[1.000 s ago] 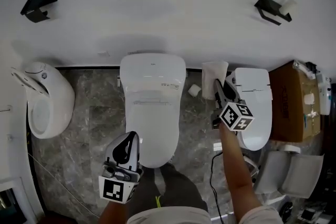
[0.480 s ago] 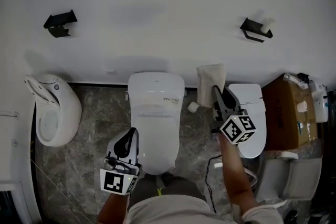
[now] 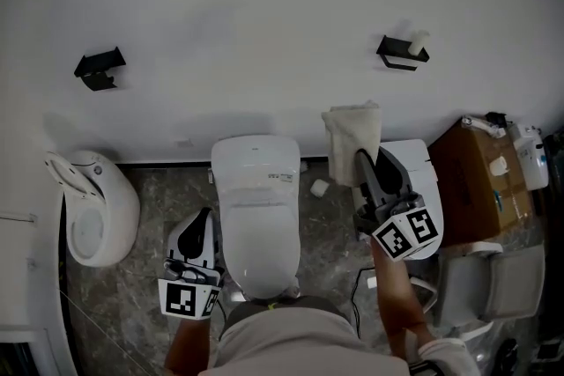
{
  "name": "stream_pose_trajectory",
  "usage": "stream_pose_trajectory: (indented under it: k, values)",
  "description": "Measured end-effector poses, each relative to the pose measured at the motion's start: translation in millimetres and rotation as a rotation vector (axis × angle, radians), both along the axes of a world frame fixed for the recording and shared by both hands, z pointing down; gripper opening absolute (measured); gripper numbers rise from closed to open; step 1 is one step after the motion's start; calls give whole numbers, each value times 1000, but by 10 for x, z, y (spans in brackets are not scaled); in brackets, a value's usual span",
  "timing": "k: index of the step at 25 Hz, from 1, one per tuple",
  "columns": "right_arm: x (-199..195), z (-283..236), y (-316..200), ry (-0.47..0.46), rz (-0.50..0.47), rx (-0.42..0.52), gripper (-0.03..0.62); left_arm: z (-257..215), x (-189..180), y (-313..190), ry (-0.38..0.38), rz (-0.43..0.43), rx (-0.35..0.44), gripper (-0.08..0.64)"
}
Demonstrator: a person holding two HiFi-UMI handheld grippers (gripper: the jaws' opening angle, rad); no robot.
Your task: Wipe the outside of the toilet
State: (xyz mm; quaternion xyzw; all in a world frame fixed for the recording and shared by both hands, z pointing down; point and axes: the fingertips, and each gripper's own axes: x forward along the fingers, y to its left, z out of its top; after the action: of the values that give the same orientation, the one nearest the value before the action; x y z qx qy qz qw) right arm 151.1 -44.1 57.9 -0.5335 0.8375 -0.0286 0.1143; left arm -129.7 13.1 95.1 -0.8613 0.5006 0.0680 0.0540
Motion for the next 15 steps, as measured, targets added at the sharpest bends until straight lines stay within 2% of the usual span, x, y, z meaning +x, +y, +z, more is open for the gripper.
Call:
stream_pose_trajectory:
  k: [5, 11, 15]
  values:
    - [-71, -167, 357, -20, -7, 37, 114, -163, -76, 57, 1, -2, 25, 17]
    - [-236, -283, 725, -162, -47, 67, 114, -269, -133, 89, 0, -12, 42, 17]
    - [-291, -291, 770, -108, -20, 92, 114, -245, -157, 51, -5, -8, 37, 18]
